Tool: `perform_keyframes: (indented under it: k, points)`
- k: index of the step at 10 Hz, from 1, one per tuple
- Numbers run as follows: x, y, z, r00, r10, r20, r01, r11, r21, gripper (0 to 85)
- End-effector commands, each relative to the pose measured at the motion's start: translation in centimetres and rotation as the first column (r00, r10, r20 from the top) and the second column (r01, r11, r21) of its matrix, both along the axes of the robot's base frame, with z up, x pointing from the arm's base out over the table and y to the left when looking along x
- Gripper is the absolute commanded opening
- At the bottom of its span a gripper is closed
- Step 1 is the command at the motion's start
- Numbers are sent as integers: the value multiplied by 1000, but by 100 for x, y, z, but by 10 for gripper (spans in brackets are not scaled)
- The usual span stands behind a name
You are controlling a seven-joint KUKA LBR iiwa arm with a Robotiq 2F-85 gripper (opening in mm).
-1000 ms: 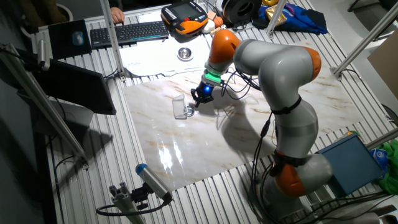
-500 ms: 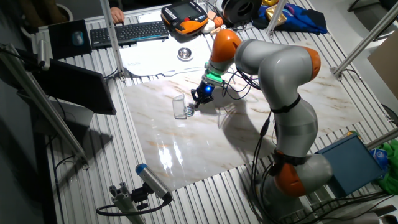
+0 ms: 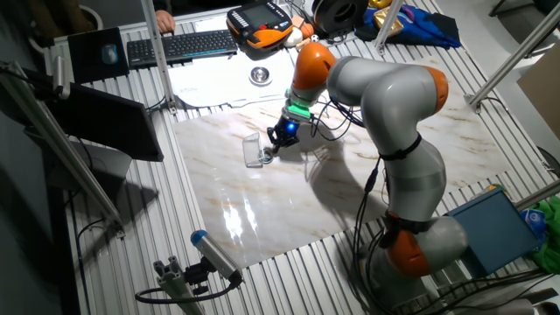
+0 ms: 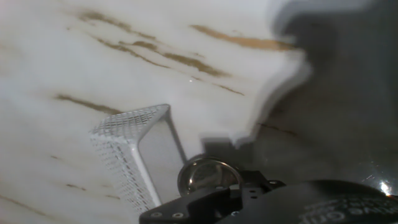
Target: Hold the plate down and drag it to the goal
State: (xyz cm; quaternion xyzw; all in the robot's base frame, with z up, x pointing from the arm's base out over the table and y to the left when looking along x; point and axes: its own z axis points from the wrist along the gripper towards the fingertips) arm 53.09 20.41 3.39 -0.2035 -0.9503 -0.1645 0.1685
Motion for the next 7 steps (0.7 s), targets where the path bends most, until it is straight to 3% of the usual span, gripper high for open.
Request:
perform_keyframes:
  k: [1,2,3,7]
  points:
    - [-8,8,-2,1000,-1,-1,1,1000,-12,0]
    - [-14,2,-4,1000,16,0,-16,999,-38,0]
    - [-20,-1,-3,1000,22,-2,-22,999,-46,0]
    - [-65,0,-63,1000,28,2,-28,998,-50,0]
